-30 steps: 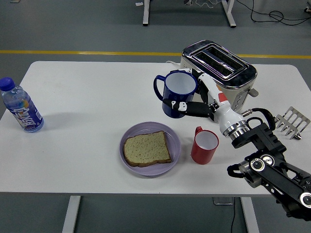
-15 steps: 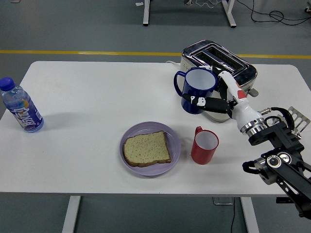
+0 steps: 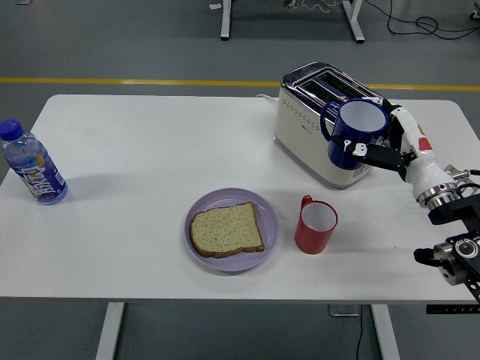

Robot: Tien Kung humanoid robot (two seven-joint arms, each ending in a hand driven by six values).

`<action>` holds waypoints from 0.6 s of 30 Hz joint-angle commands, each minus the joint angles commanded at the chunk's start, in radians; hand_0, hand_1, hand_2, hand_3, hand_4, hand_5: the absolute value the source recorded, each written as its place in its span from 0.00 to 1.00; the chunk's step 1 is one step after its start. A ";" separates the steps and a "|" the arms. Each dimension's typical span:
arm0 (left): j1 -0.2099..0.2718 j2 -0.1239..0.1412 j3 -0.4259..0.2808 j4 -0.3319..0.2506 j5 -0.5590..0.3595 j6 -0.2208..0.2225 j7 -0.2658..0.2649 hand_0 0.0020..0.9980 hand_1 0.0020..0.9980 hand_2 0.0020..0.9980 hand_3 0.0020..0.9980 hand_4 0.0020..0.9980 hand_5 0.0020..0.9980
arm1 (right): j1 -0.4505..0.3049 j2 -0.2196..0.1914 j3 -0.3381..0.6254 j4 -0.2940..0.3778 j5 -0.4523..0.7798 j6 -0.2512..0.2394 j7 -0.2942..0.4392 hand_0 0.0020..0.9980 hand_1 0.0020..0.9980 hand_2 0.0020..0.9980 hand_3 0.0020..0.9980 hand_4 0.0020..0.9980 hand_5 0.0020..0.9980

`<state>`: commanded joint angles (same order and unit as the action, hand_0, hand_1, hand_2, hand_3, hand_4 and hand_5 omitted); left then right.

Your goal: Pick up the cup,pour liquid into bread,place the cup on the desk

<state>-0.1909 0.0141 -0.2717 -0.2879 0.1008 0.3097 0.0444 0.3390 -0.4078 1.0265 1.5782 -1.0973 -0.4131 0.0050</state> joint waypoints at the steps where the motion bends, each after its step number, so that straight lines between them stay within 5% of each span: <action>1: 0.000 0.000 -0.001 0.000 0.001 0.000 0.000 0.69 0.69 0.70 0.55 0.26 1.00 | -0.011 -0.003 0.012 -0.002 0.001 -0.001 0.001 0.33 0.28 0.43 0.47 0.79 0.04; 18: 0.005 -0.002 -0.019 0.001 0.033 -0.001 0.012 0.69 0.69 0.70 0.55 0.25 1.00 | -0.177 0.004 0.167 -0.049 0.006 -0.011 0.019 0.34 0.29 0.44 0.48 0.79 0.05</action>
<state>-0.1856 0.0119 -0.2905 -0.2873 0.1340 0.3090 0.0566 0.1618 -0.4041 1.1939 1.5290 -1.0916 -0.4238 0.0244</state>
